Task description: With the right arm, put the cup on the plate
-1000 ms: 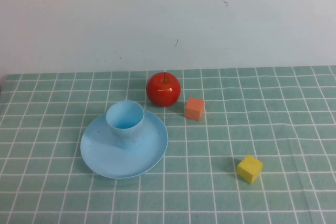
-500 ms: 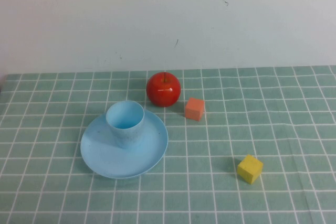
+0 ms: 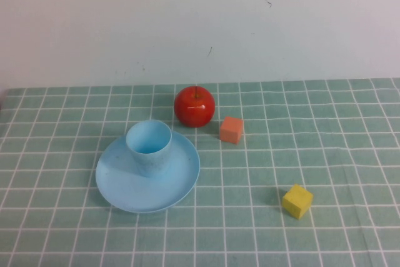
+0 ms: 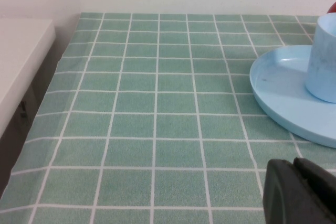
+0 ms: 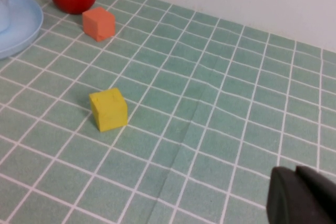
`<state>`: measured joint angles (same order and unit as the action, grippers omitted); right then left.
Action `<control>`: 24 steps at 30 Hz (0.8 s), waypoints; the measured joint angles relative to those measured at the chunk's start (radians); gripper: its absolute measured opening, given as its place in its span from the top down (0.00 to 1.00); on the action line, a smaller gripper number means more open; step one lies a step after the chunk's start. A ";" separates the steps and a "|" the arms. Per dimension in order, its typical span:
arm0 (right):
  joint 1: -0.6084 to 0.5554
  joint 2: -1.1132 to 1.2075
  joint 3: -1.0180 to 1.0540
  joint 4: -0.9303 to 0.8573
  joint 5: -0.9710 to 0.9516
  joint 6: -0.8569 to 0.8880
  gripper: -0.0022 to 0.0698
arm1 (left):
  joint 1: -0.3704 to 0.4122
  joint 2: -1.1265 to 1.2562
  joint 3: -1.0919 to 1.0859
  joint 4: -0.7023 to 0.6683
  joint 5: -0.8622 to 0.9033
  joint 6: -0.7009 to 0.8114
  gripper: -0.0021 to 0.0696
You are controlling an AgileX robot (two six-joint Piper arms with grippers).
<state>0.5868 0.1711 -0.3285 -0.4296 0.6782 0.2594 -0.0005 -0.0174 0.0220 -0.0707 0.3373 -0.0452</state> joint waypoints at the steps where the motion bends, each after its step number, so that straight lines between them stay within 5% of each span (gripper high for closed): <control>1: 0.000 0.000 0.004 0.000 0.000 0.000 0.97 | 0.000 0.000 0.000 0.000 0.000 0.000 0.98; 24: -0.459 -0.182 0.187 0.259 -0.065 0.006 0.97 | 0.000 0.000 0.000 0.000 0.000 0.000 0.97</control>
<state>0.1281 -0.0106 -0.1415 -0.1709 0.6131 0.2656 -0.0005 -0.0174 0.0220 -0.0707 0.3373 -0.0452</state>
